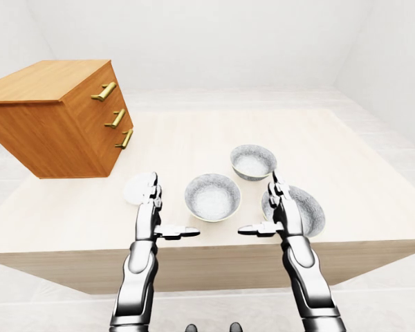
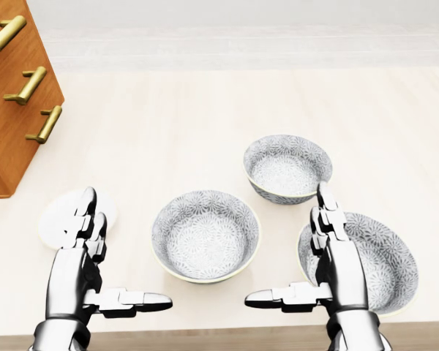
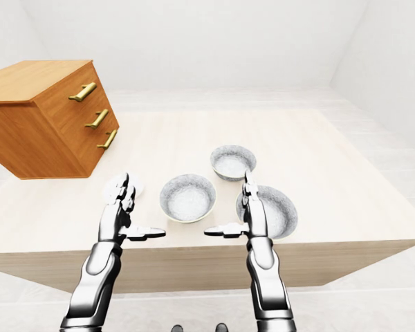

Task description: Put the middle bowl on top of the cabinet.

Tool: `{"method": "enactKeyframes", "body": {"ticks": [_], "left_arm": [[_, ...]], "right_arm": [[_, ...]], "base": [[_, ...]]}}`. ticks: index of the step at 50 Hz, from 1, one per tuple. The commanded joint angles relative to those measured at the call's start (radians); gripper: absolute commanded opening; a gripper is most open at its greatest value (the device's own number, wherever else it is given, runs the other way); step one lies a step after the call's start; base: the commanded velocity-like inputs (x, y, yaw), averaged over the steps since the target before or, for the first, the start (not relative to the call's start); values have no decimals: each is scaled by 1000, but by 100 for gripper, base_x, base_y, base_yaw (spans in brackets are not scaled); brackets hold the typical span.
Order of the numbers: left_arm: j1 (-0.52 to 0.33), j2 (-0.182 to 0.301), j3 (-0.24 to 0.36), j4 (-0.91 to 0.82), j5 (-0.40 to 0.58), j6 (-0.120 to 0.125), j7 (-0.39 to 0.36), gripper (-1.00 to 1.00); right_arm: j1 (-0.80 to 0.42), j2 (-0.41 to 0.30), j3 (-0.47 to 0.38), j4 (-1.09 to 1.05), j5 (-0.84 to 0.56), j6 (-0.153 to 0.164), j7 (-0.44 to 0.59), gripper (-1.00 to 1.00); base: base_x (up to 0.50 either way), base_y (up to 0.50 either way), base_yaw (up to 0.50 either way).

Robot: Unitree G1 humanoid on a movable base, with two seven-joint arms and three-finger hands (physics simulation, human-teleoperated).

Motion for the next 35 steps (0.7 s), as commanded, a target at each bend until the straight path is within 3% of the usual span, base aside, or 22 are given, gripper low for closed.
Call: {"method": "enactKeyframes", "body": {"ticks": [1, 2, 3, 4, 6, 9, 10, 11, 12, 13, 14, 15, 16, 17, 18, 19, 21, 23, 35], "left_arm": [[-1, 10, 25, -26, -19, 11, -20, 100], [0, 10, 27, -32, -21, 16, -21, 100], [7, 11, 29, -72, -26, 48, -23, 100], [7, 10, 31, -59, -27, 33, -25, 100], [1, 11, 35, -41, -23, 15, -24, 100], [-29, 16, 51, -6, -33, 16, -23, 100], [-30, 18, 54, -17, -38, 29, -26, 100], [-25, 20, 54, -64, -42, 67, -24, 100], [-22, 18, 55, -29, -39, 28, -27, 100], [-20, 17, 56, -21, -40, 16, -29, 100], [-17, 19, 54, -70, -42, 60, -26, 100], [-12, 19, 53, -96, -43, 77, -26, 100], [-9, 18, 52, -88, -41, 63, -28, 100], [-6, 15, 51, -54, -38, 25, -32, 100], [-5, 17, 51, -81, -38, 46, -31, 100], [-2, 15, 51, -60, -36, 22, -33, 100], [8, 16, 51, -85, -40, 34, -38, 100], [21, 14, 50, -77, -41, 7, -44, 100], [17, 13, 56, -70, -44, -1, -51, 100]], "right_arm": [[-2, -12, -34, -28, 39, 26, 21, 100], [4, -11, -33, -38, 37, 27, 25, 100], [16, -13, -31, -51, 35, 18, 35, 100], [12, -12, -33, -44, 28, 12, 31, 100], [-2, -12, -39, -4, -1, -31, 11, 100], [-6, -12, -43, 5, -2, -33, 15, 100], [0, -11, -45, -11, 3, -25, 19, 100], [5, -12, -44, -20, 4, -24, 24, 100], [8, -10, -45, -24, 4, -25, 24, 100], [7, -11, -45, -22, 3, -27, 26, 100], [6, -10, -46, -19, 2, -30, 27, 100], [4, -11, -46, -15, 0, -32, 28, 100], [4, -11, -46, -13, -1, -34, 28, 100], [4, -11, -46, -13, -2, -34, 29, 100], [6, -11, -46, -13, -2, -34, 32, 100], [7, -11, -45, -14, -3, -35, 33, 100], [10, -11, -46, -17, -3, -35, 36, 100], [13, -11, -47, -22, -2, -33, 40, 100], [16, -10, -51, -27, -2, -33, 50, 100]], "base": [[0, 0, 0], [0, 0, 0], [0, 0, 0], [0, 0, 0], [0, 0, 0], [0, 0, 0], [0, 0, 0], [0, 0, 0], [0, 19, 0], [0, 36, 0], [0, 47, 0], [0, 50, 0], [0, 50, 0], [0, 50, 0], [0, 50, 0], [0, 50, 0], [0, 50, 0], [0, 50, 0], [0, 50, 0]]}}
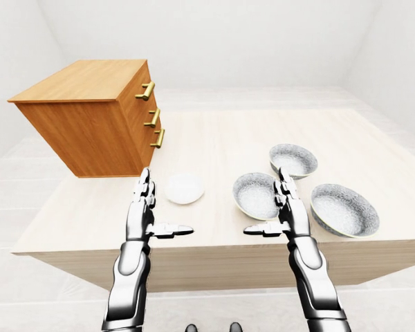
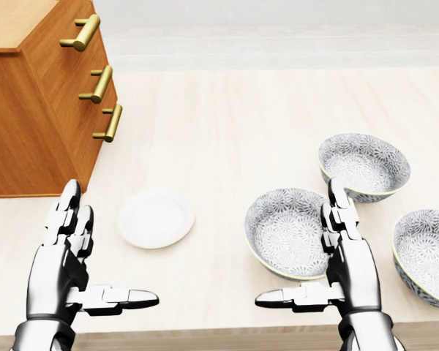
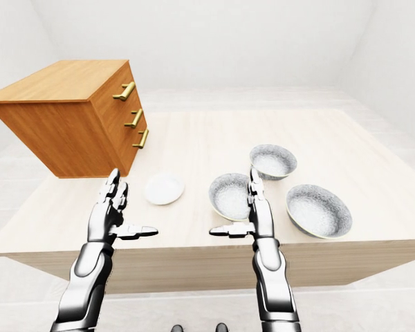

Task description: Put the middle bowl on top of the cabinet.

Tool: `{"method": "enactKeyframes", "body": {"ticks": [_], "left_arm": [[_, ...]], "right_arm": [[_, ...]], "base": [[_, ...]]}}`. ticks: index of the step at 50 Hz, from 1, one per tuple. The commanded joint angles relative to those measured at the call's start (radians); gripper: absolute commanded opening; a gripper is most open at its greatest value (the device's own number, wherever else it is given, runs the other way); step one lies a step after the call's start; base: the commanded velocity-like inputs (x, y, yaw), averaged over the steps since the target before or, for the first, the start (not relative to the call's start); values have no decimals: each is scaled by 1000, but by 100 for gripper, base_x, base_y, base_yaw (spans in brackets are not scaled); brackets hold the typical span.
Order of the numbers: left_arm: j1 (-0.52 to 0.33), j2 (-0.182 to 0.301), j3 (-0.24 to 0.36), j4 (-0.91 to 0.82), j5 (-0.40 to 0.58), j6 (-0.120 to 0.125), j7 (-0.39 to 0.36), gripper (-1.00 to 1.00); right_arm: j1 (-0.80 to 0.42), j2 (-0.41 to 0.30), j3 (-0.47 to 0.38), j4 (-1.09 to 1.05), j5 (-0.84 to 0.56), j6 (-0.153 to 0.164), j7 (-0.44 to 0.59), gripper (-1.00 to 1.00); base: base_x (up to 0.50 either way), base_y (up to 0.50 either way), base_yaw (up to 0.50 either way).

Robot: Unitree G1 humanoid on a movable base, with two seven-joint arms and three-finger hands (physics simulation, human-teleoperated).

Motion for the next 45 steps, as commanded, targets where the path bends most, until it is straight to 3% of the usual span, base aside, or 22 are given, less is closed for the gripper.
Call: {"method": "enactKeyframes", "body": {"ticks": [1, 5, 10, 38, 45], "left_arm": [[3, 0, 5, -1, -4, -8, -8, 100], [0, 0, 6, -3, -5, -6, -8, 100], [-27, 3, 13, 51, -4, -22, -3, 100], [-6, 9, 25, -13, -14, 8, -4, 100], [-14, 9, 26, 3, -12, 2, -4, 100]], "right_arm": [[5, 0, -4, -5, 0, -3, 12, 100], [5, 0, -5, -10, 1, 2, 15, 100], [6, 1, -3, -4, -1, -5, 17, 100], [22, 5, 3, -41, -3, 6, 27, 100], [27, 7, 10, -37, -7, -2, 31, 100]], "base": [[0, 50, 0], [0, 50, 0], [0, 50, 0], [0, 50, 0], [0, 50, 0]]}}
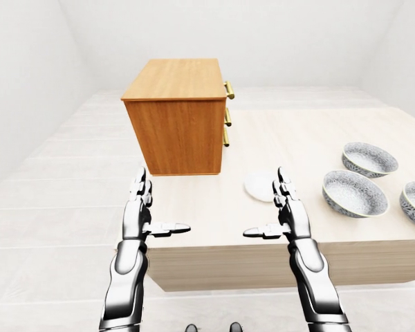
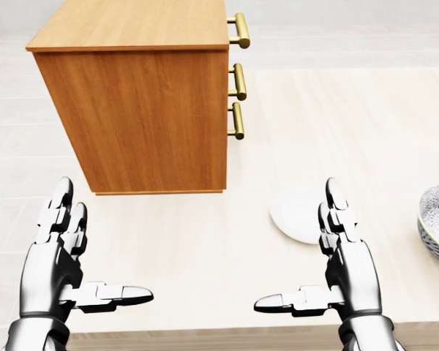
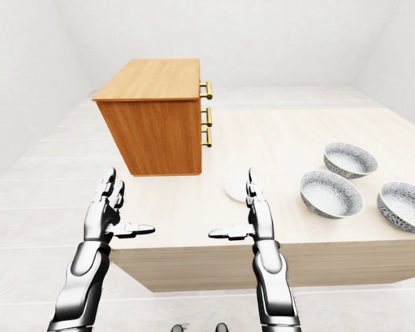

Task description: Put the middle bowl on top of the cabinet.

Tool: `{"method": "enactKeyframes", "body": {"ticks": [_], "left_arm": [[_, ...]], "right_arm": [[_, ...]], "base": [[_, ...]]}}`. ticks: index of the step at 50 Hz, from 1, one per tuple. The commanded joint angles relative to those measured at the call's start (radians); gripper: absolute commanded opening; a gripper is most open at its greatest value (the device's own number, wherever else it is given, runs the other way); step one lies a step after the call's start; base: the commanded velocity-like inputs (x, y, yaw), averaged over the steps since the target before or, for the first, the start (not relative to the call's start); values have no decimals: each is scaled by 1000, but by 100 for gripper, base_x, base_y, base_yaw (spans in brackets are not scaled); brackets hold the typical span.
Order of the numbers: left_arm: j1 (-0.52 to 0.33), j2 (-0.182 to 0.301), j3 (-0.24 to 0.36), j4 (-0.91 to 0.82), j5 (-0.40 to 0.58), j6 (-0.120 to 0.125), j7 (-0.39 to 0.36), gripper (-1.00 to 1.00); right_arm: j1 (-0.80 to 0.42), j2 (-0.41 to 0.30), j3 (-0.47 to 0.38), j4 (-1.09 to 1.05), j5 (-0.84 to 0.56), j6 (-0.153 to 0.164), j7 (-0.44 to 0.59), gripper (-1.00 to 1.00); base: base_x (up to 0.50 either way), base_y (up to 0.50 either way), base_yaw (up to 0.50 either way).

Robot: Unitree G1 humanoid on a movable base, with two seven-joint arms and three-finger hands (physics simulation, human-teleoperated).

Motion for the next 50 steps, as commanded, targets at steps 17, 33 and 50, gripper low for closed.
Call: {"method": "enactKeyframes", "body": {"ticks": [17, 33, 50], "left_arm": [[0, 0, 4, -8, -1, 4, -3, 100], [8, -1, 1, -4, 4, -8, -7, 100], [16, -2, 2, -30, 0, 4, -9, 100]], "right_arm": [[11, -1, -1, -21, 26, 23, 36, 100], [19, 1, 5, -13, 31, 15, 50, 100], [16, 0, 2, -5, 24, 11, 48, 100]], "base": [[8, 3, 0], [27, 0, 0], [24, -2, 0]]}}
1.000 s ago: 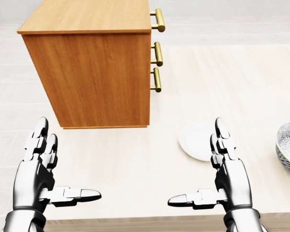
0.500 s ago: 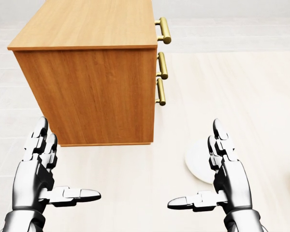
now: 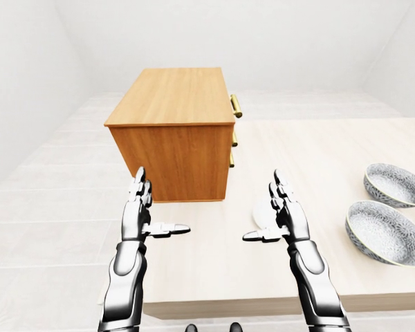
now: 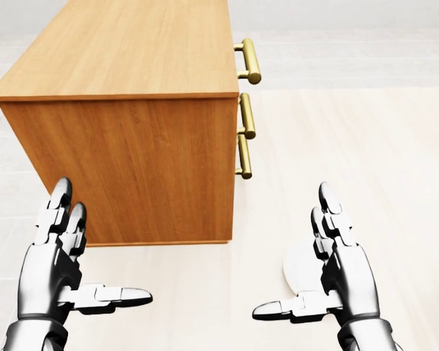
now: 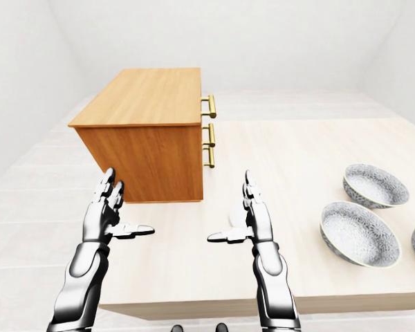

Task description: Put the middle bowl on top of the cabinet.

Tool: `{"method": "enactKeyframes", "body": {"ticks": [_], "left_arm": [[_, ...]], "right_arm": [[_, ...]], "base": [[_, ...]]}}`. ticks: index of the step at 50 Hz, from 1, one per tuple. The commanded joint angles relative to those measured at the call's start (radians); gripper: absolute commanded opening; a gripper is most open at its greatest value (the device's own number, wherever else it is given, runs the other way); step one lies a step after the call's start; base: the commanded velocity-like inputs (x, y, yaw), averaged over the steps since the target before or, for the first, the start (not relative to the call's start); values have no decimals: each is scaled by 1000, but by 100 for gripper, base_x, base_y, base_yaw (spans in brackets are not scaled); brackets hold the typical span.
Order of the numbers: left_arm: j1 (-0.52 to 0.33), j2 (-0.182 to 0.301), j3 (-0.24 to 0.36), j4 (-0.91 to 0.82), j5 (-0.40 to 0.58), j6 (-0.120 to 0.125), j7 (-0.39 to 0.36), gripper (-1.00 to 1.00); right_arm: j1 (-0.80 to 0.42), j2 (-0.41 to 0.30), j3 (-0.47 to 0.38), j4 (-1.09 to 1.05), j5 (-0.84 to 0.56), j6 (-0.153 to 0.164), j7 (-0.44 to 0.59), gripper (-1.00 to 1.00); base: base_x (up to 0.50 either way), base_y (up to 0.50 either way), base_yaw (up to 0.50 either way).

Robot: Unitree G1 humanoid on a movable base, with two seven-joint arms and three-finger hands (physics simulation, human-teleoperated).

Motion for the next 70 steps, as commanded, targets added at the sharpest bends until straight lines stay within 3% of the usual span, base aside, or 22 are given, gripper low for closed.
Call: {"method": "enactKeyframes", "body": {"ticks": [1, 5, 27, 30, 37, 52, 54, 56, 61, 70], "left_arm": [[6, -1, 0, -18, -2, 7, -2, 100], [11, -2, -2, -15, 1, -1, -2, 100], [22, -2, 1, -52, -8, 21, -11, 100], [33, -3, -4, -60, -7, 2, -23, 100], [33, -4, 2, -80, -19, 18, -27, 100], [31, -5, 9, -88, -17, 20, -21, 100], [29, -6, 9, -80, -10, 15, -12, 100], [28, -7, 5, -62, 5, -5, -5, 100], [34, -1, 9, -73, -14, 8, -23, 100], [38, 1, 17, -82, -29, 4, -38, 100]], "right_arm": [[2, 0, -2, 2, 1, -8, 2, 100], [3, 1, -2, 4, -1, -11, 0, 100], [15, 0, 5, -9, -10, -19, 7, 100], [14, 2, 1, -9, -8, -22, 3, 100], [15, 1, 0, -14, -8, -26, 3, 100], [23, 2, 6, -26, -16, -29, 6, 100], [22, 2, 6, -23, -17, -31, 5, 100], [21, 2, 5, -18, -17, -34, 5, 100], [21, 1, 0, -17, -22, -41, -3, 100], [58, -11, -30, -63, -65, -53, -41, 100]], "base": [[0, 0, 0], [-1, 0, 0], [6, 0, 0], [32, 0, 0], [0, 0, 0], [0, 0, 0], [0, 0, 0], [0, 0, 0], [0, 0, 0], [0, 0, 0]]}}
